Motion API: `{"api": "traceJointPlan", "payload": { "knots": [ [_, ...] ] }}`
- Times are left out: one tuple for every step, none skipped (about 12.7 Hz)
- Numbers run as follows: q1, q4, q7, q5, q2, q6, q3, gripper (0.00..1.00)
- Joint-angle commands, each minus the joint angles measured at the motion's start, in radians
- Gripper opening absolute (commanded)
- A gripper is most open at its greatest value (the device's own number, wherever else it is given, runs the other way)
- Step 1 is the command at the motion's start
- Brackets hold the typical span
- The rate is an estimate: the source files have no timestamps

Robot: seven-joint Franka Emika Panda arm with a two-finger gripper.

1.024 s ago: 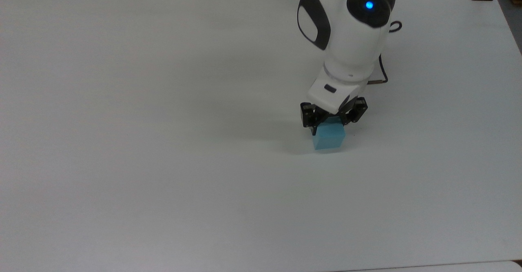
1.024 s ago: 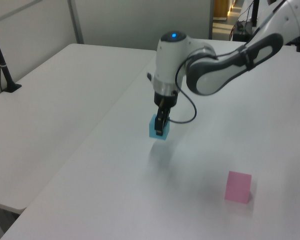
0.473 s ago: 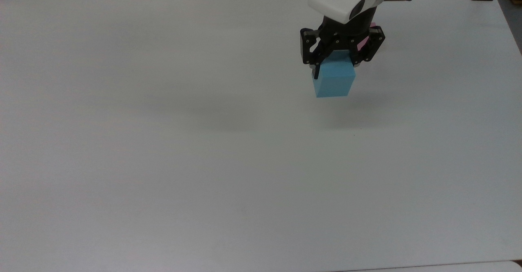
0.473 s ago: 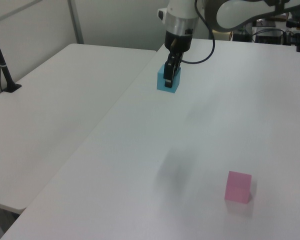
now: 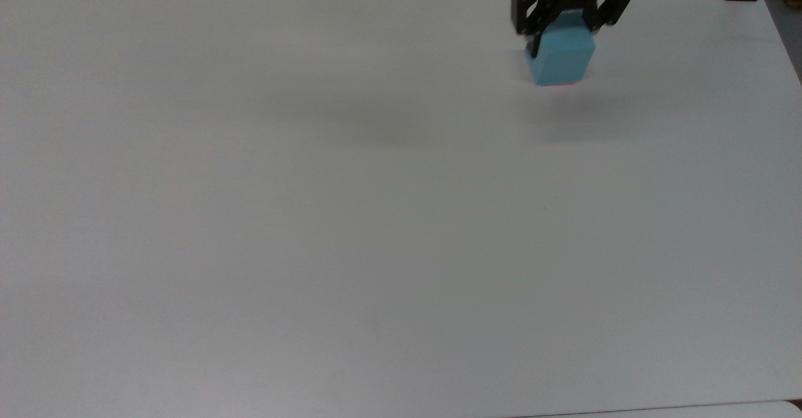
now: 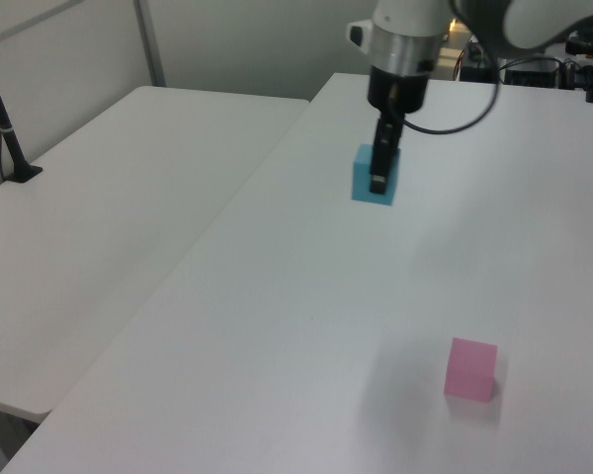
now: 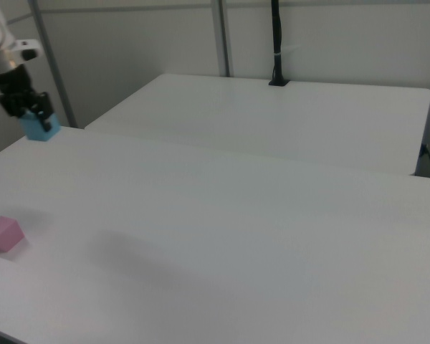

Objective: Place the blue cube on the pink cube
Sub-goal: 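Lift the light-blue cube and carry it toward the pink cube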

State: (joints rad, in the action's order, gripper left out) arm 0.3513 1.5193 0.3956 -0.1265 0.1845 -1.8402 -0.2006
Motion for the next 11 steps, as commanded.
{"api": "traceJointPlan", "payload": {
  "knots": [
    [0.02,0.198,0.095,0.016,-0.183,0.022,-0.071,0.16],
    [0.058,0.228,0.136,0.027,-0.212,0.035,-0.071,0.16],
    [0.089,0.255,0.173,0.051,-0.238,0.048,-0.071,0.16],
    [0.119,0.28,0.208,0.067,-0.258,0.055,-0.071,0.16],
    [0.139,0.304,0.245,0.086,-0.27,0.056,-0.071,0.16],
    [0.161,0.321,0.267,0.102,-0.275,0.055,-0.071,0.16],
    [0.17,0.332,0.284,0.105,-0.278,0.055,-0.071,0.16],
    [0.178,0.347,0.29,0.113,-0.278,0.05,-0.071,0.16],
    [0.183,0.378,0.29,0.114,-0.277,0.036,-0.069,0.16],
    [0.186,0.428,0.29,0.116,-0.275,-0.014,-0.071,0.16],
    [0.199,0.488,0.292,0.119,-0.275,-0.078,-0.069,0.16]
  ]
}}
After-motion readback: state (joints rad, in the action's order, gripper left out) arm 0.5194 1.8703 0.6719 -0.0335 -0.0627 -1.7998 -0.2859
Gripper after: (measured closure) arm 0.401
